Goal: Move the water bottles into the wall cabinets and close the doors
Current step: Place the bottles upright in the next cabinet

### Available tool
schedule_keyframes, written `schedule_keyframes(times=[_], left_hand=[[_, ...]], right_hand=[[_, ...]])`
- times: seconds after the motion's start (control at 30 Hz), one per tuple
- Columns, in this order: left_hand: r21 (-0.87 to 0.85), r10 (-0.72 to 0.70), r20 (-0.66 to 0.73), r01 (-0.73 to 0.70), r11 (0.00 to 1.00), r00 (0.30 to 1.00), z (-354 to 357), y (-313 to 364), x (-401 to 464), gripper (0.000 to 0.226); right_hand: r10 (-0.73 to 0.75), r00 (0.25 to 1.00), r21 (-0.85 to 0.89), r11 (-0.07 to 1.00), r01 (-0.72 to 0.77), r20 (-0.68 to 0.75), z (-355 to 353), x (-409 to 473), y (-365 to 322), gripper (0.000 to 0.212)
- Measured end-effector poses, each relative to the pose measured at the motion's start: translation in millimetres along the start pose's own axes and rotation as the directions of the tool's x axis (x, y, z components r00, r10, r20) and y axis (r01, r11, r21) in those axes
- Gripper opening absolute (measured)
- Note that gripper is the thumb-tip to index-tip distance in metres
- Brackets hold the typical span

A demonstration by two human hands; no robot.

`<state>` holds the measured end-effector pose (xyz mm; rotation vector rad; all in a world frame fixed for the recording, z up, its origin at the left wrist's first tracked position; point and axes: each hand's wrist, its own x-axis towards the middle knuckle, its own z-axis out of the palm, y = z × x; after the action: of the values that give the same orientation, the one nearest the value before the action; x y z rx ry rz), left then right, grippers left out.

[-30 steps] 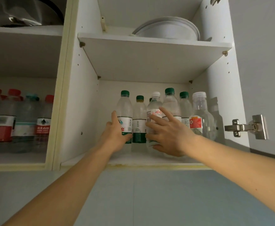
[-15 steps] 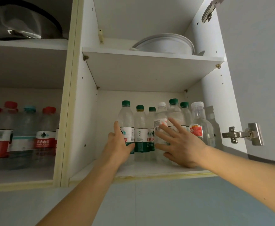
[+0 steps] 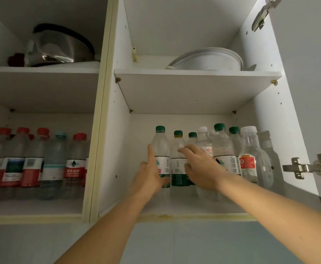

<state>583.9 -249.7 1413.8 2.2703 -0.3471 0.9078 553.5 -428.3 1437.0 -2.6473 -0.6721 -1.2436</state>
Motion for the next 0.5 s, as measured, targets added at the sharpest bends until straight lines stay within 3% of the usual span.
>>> schedule_keyframes(times=[0.1, 0.17, 0.3, 0.4, 0.5], left_hand=[[-0.006, -0.058, 0.052, 0.058, 0.998, 0.997, -12, -4, 3, 0.130], [-0.007, -0.097, 0.079, 0.097, 0.995, 0.992, -20, -9, 5, 0.128], [0.058, -0.149, 0.081, 0.145, 0.988, 0.985, -32, -18, 8, 0.126], [0.090, -0.177, 0.091, 0.168, 0.982, 0.980, -37, -24, 13, 0.130], [0.145, -0.203, 0.098, 0.188, 0.971, 0.974, -41, -24, 17, 0.132]], right_hand=[[0.203, 0.979, 0.401, 0.894, -0.198, 0.032, 8, 20, -17, 0.071], [0.336, 0.940, 0.511, 0.799, -0.318, 0.060, 18, 36, -23, 0.073], [0.520, 0.845, 0.558, 0.668, -0.493, 0.126, 34, 63, -25, 0.060], [0.552, 0.822, 0.544, 0.650, -0.531, 0.142, 40, 75, -21, 0.064], [0.554, 0.796, 0.500, 0.631, -0.593, 0.245, 48, 82, -22, 0.070]])
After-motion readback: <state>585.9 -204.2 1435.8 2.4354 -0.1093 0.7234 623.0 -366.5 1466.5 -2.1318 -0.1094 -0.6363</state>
